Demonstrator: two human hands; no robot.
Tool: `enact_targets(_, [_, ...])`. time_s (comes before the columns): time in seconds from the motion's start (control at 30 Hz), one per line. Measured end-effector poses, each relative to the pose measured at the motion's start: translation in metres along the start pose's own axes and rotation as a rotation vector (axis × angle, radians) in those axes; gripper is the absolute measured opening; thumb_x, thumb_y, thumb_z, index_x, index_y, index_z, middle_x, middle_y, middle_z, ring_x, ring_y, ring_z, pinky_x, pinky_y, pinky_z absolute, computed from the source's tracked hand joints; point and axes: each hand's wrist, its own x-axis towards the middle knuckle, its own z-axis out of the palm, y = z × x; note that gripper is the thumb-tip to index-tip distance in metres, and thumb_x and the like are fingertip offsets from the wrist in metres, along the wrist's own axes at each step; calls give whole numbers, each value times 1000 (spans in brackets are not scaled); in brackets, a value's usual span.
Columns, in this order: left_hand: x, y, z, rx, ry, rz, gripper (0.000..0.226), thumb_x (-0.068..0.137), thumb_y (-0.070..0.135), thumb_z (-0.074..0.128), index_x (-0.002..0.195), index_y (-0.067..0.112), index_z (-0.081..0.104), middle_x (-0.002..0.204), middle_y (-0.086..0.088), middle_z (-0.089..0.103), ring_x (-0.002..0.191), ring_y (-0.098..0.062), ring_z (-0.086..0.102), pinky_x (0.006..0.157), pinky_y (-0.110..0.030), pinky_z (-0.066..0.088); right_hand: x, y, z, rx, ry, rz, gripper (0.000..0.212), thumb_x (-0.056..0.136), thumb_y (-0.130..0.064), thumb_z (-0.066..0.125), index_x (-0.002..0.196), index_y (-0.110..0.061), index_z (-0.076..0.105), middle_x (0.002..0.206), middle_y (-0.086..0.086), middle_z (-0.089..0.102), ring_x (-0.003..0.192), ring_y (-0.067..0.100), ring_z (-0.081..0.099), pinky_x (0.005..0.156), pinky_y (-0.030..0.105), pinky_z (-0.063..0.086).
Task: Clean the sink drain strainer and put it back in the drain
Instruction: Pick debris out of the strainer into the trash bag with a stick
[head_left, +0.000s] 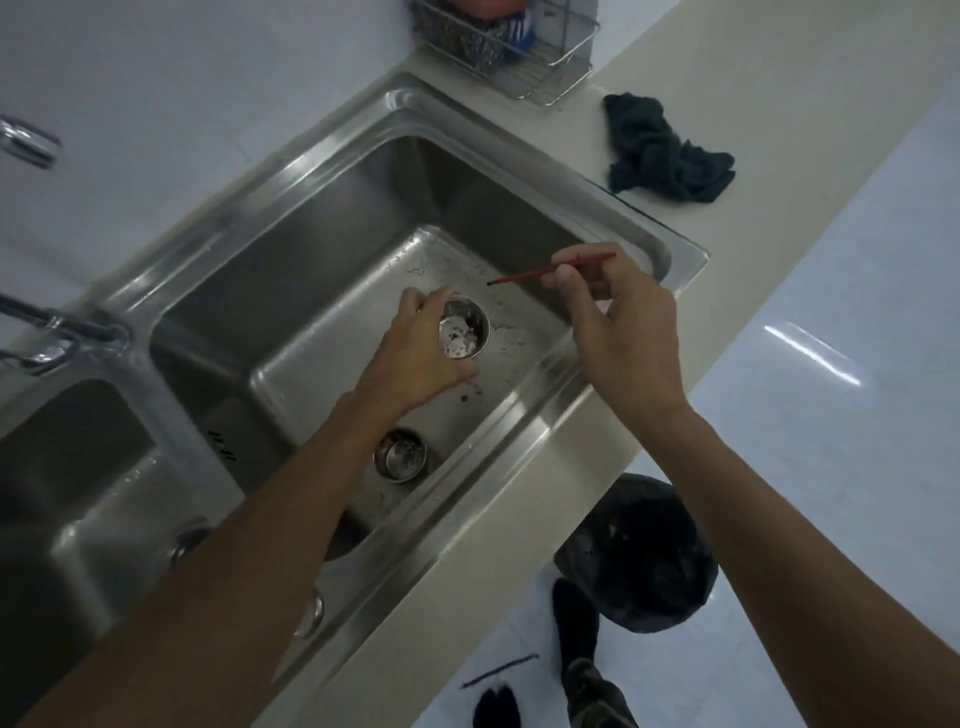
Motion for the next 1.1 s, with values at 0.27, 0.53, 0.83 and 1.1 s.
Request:
enact_targets(0.27, [-34,102,-40,-81,109,285,106,60,40,83,151,30,28,138,3,41,118,-7,44,94,-26,40,-61,-50,-62,134,269,50,12,102,-27,58,110,-23,66,95,-16,75,89,0,67,75,40,61])
enact_targets(0.53, [-64,194,27,-73,-45,478,100,62,30,86,147,26,32,138,3,42,118,-11,48,92,-26,45,-119,-15,-136,86,436,171,9,101,-29,58,106,-28,65,91,-24,73,90,0,66,74,41,61])
enact_targets(0.83, [-108,227,145,-76,-158,509,73,62,30,85,126,24,50,121,9,46,100,-8,58,86,-32,54,-199,73,-187,32,449,295,11,101,-32,57,107,-29,66,97,-24,72,95,2,66,71,40,59])
enact_targets(1.1, [-138,162,289,-83,-225,341,64,68,55,83,121,32,55,113,14,62,106,-12,61,88,-37,55,-273,215,-147,45,358,371,16,101,-28,61,112,-30,72,105,-18,72,99,6,67,85,31,57])
